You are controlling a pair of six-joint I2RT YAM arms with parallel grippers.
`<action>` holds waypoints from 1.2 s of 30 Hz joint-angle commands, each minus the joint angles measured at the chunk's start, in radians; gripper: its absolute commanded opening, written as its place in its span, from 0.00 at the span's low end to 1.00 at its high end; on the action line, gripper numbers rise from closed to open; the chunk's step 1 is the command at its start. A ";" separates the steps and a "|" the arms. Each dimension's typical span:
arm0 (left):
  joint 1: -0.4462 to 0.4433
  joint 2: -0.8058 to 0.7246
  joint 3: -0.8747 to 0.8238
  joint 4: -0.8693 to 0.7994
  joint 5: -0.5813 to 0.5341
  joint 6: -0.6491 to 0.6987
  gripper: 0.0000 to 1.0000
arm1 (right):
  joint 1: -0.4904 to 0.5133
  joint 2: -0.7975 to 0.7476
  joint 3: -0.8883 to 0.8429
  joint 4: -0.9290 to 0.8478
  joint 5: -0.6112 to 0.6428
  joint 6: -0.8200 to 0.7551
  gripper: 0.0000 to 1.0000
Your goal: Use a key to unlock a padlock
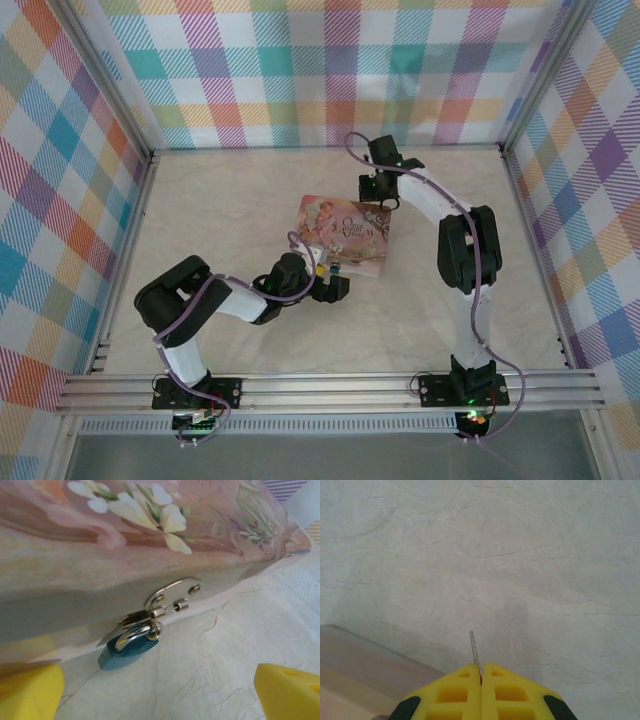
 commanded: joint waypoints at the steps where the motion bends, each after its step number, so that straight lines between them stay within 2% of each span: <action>1: -0.014 0.044 0.049 0.106 0.074 0.016 0.94 | 0.009 0.019 -0.021 0.003 -0.022 -0.005 0.00; 7: -0.015 0.078 0.059 0.178 0.133 0.002 0.92 | 0.025 0.027 -0.044 0.009 -0.028 0.000 0.00; 10: -0.015 0.084 0.082 0.167 0.173 0.004 0.85 | 0.033 0.027 -0.052 0.012 -0.026 0.002 0.00; 25: -0.014 0.143 0.116 0.230 0.166 -0.044 0.85 | 0.044 -0.005 -0.110 0.032 -0.025 0.009 0.00; 29: -0.013 0.171 0.120 0.265 0.183 -0.057 0.78 | 0.044 -0.009 -0.114 0.032 -0.026 0.009 0.00; 32: -0.017 0.175 0.134 0.210 0.105 -0.059 0.79 | 0.045 -0.010 -0.120 0.033 -0.031 0.012 0.00; 34: -0.027 0.168 0.129 0.176 -0.004 -0.059 0.80 | 0.047 -0.010 -0.127 0.036 -0.034 0.014 0.00; 36: -0.034 0.170 0.124 0.184 -0.068 -0.063 0.82 | 0.049 -0.014 -0.134 0.042 -0.035 0.015 0.00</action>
